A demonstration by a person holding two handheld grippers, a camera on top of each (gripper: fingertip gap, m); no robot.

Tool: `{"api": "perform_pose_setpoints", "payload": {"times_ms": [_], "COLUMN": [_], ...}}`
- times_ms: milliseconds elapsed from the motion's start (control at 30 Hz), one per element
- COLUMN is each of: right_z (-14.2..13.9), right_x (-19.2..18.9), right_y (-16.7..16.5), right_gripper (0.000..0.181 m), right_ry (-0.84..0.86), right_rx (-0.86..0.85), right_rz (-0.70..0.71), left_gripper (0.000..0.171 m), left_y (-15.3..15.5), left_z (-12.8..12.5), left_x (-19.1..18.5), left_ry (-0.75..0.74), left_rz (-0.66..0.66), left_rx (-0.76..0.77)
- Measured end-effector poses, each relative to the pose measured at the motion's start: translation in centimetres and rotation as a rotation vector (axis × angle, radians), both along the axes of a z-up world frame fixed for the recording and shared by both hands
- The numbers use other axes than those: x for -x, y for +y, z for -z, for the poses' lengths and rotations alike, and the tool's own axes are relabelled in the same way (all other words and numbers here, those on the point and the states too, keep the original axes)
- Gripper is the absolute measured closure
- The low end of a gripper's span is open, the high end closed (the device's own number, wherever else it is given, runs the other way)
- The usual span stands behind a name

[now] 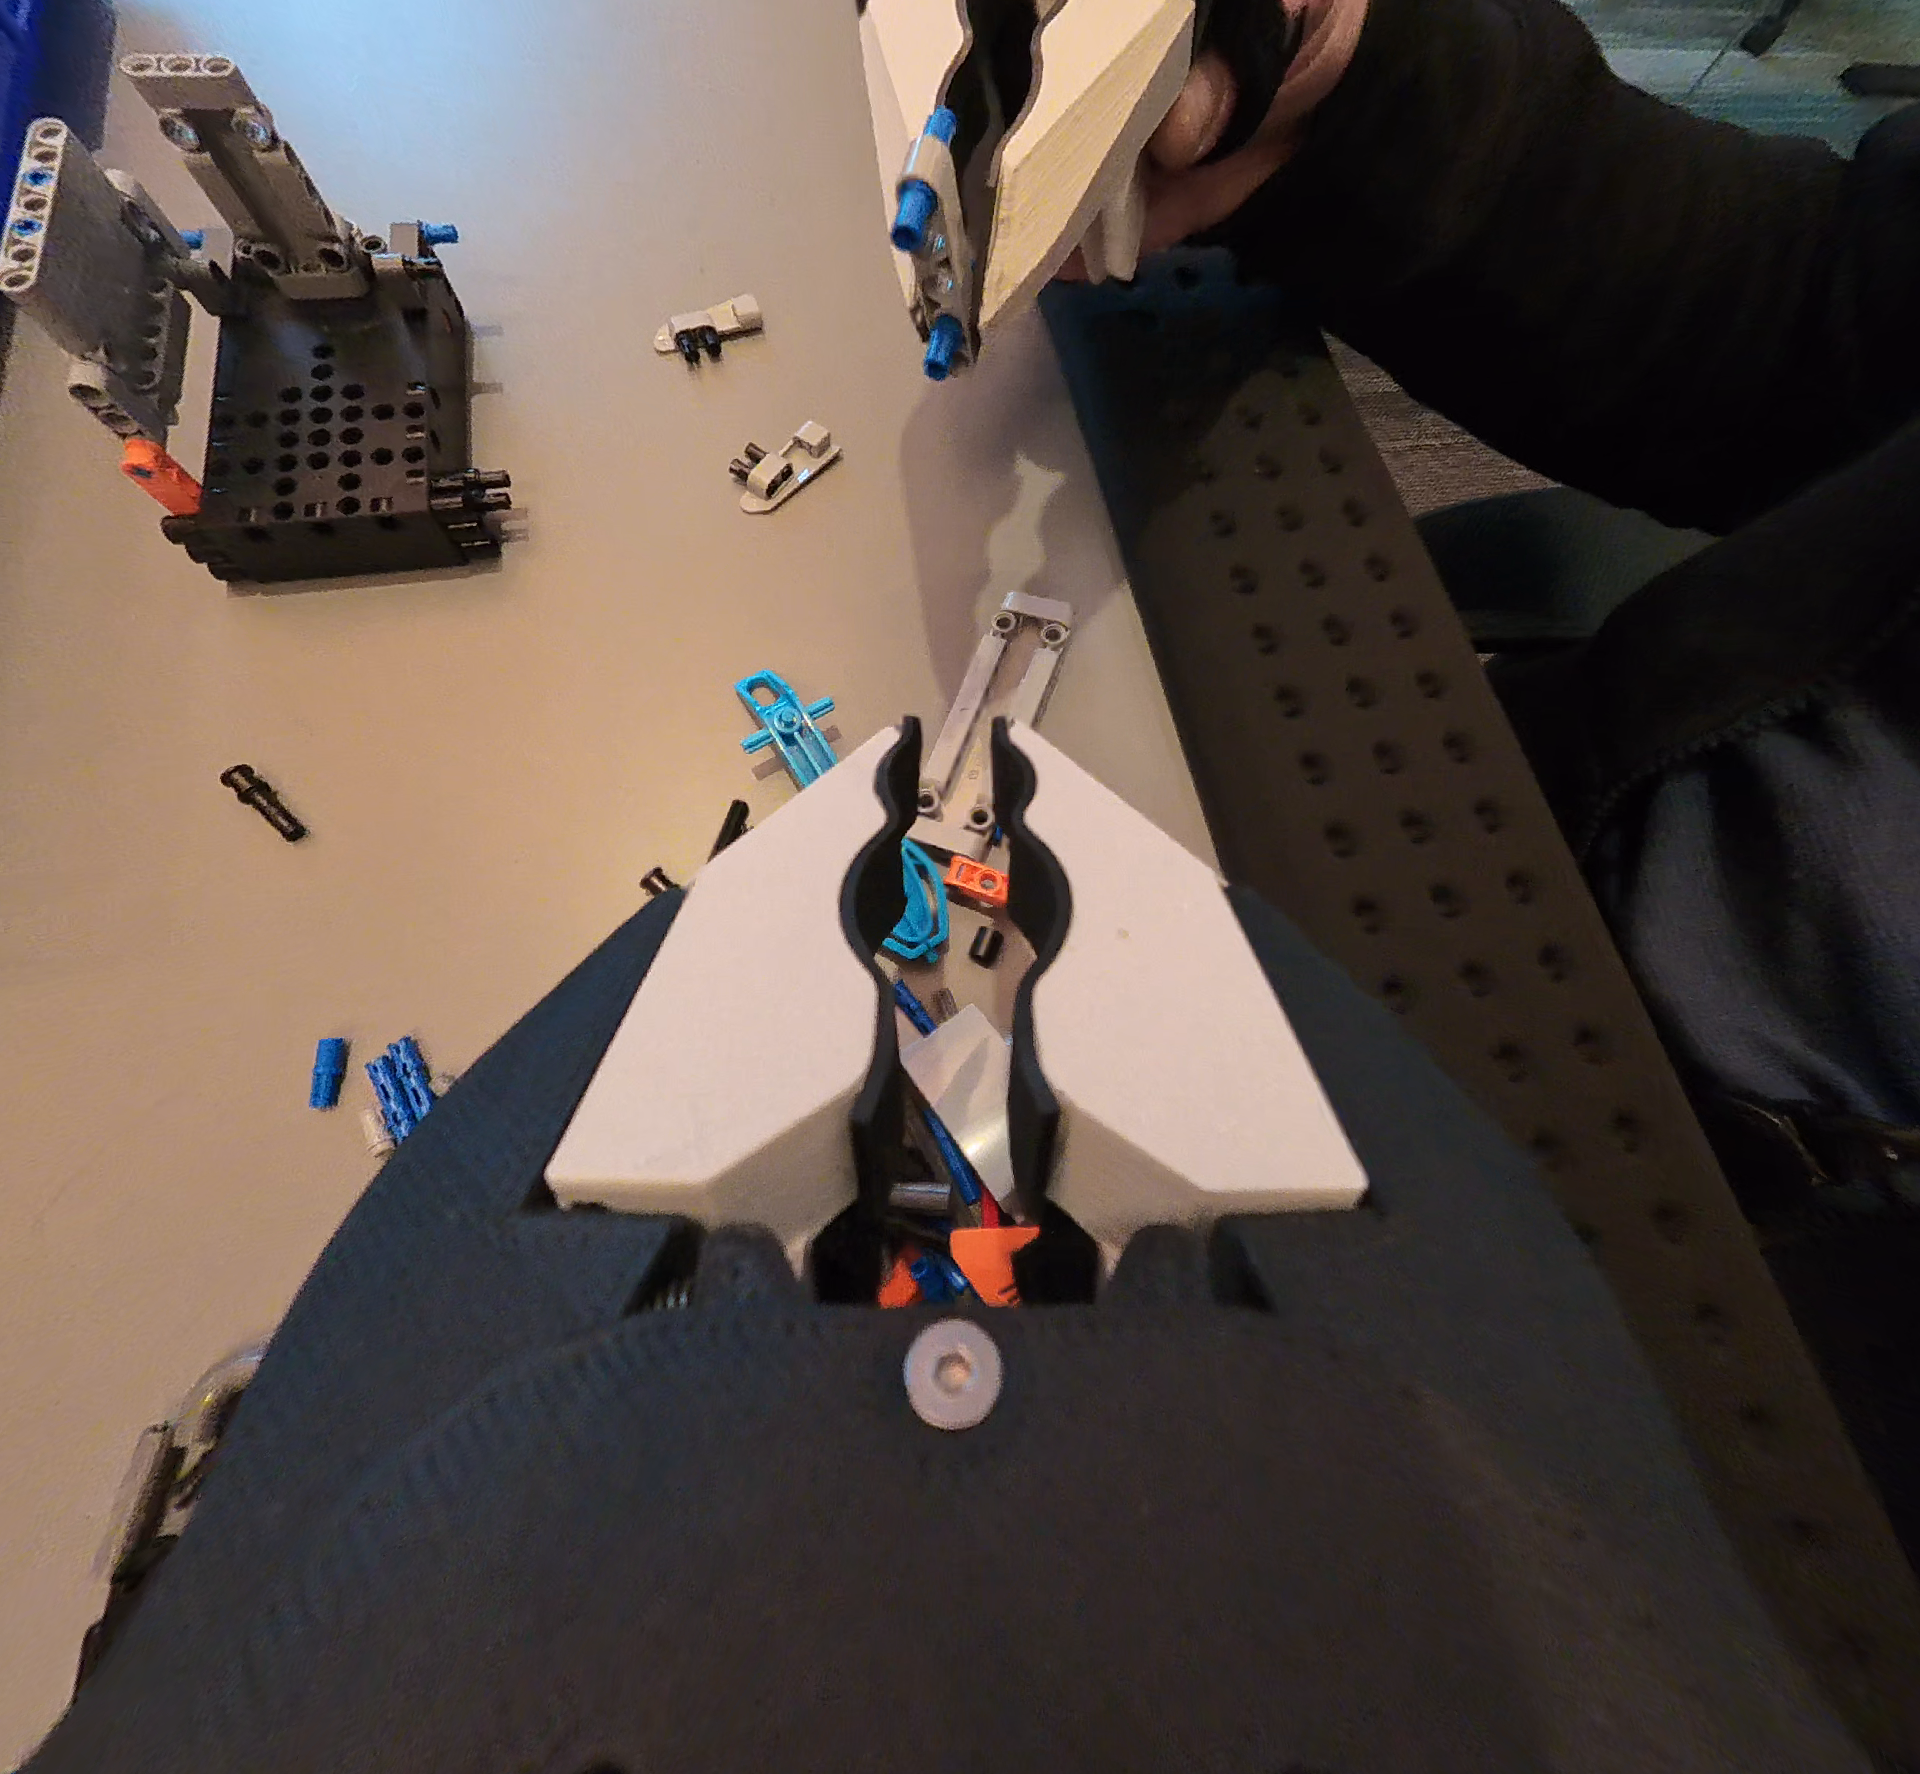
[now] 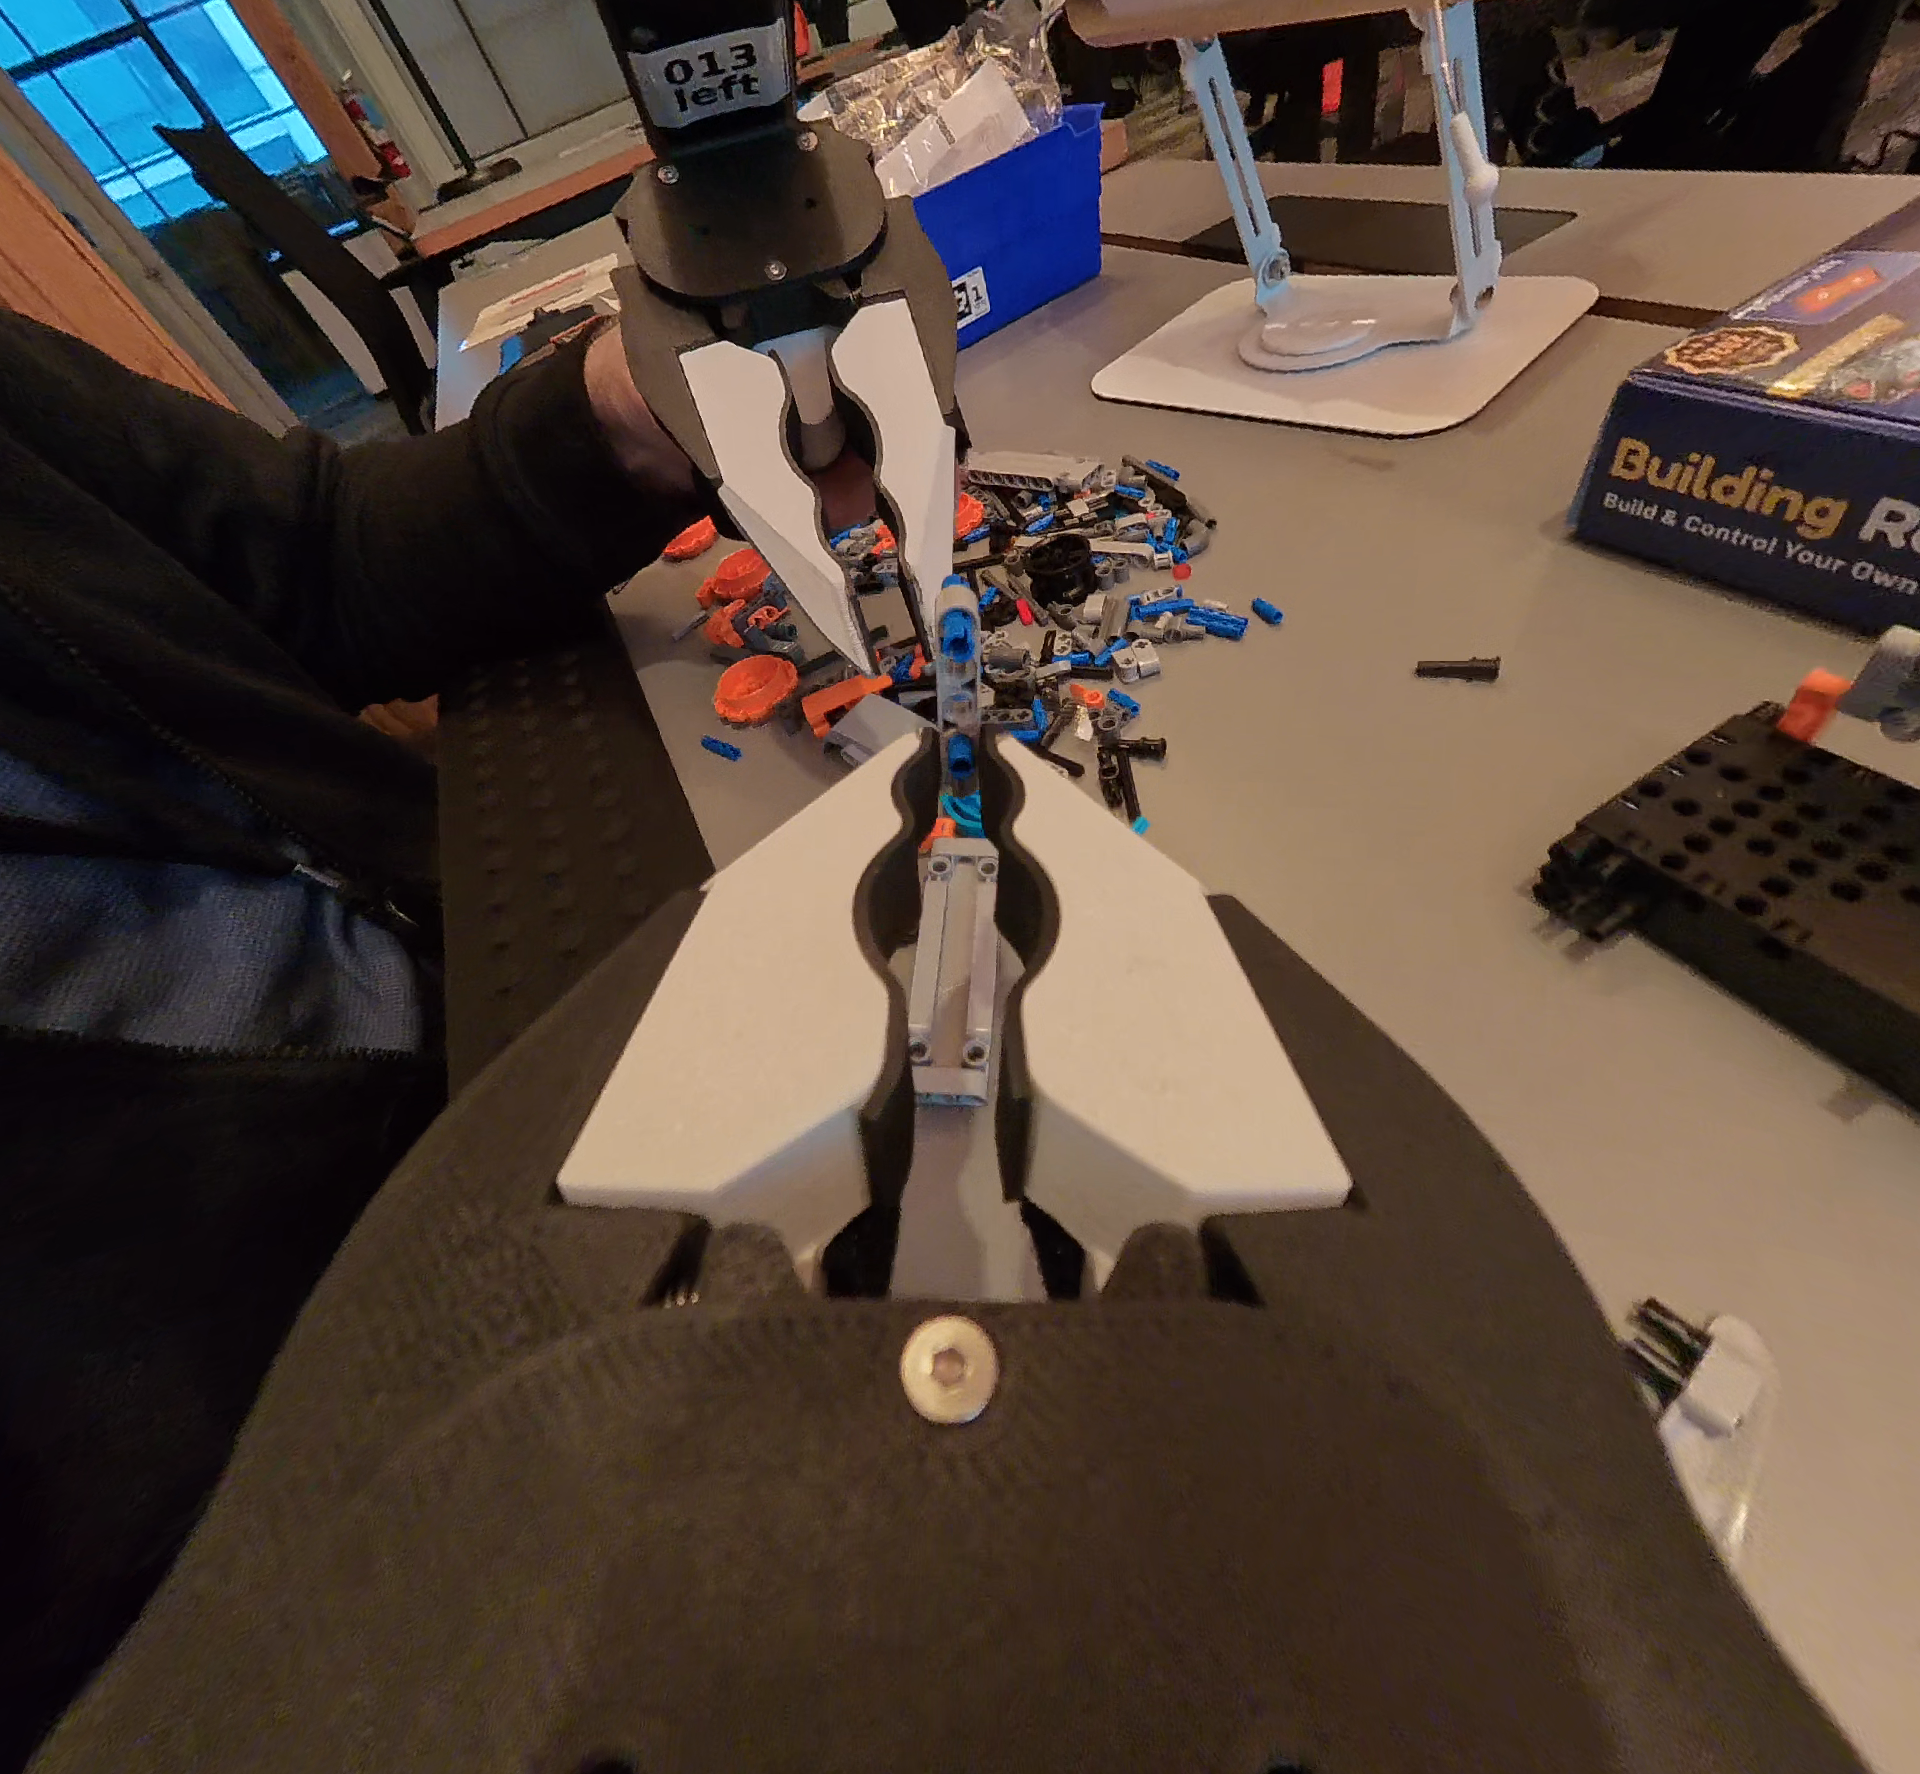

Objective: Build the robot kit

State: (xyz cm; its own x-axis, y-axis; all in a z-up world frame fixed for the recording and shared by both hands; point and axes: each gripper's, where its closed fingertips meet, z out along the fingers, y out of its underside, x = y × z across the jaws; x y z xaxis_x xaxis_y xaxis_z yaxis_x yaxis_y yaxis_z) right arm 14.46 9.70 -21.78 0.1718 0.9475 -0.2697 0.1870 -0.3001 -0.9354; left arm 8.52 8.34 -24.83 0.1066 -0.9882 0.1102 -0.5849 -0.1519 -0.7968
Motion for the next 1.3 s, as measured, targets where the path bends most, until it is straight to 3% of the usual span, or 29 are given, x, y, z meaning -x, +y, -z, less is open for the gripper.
{"api": "perform_pose_setpoints", "payload": {"times_ms": [267, 600, 967, 1300], "right_z": [0.1, 1.3, 7.6, 9.0], "right_x": [0.0, -1.0, -2.4, -2.9], "right_y": [-0.2, 0.0, -1.8, -1.2], "right_gripper": [0.177, 0.177, 0.177, 0.177], "right_ry": [0.041, -0.028, -0.354, -0.425], "right_rx": [0.045, 0.122, 0.394, 0.411], "right_rz": [0.006, 0.043, -0.010, -0.002], "left_gripper": [0.158, 0.154, 0.154, 0.154], "left_y": [0.3, 0.3, -0.3, -0.5], "left_z": [0.1, 0.6, 1.5, 2.5], "left_x": [-0.6, -0.6, -1.0, -1.1], "left_ry": [-0.004, 0.027, 0.067, 0.099], "left_rz": [-0.005, -0.006, 0.022, 0.040], "left_rx": [-0.055, -0.085, -0.076, -0.068]}}
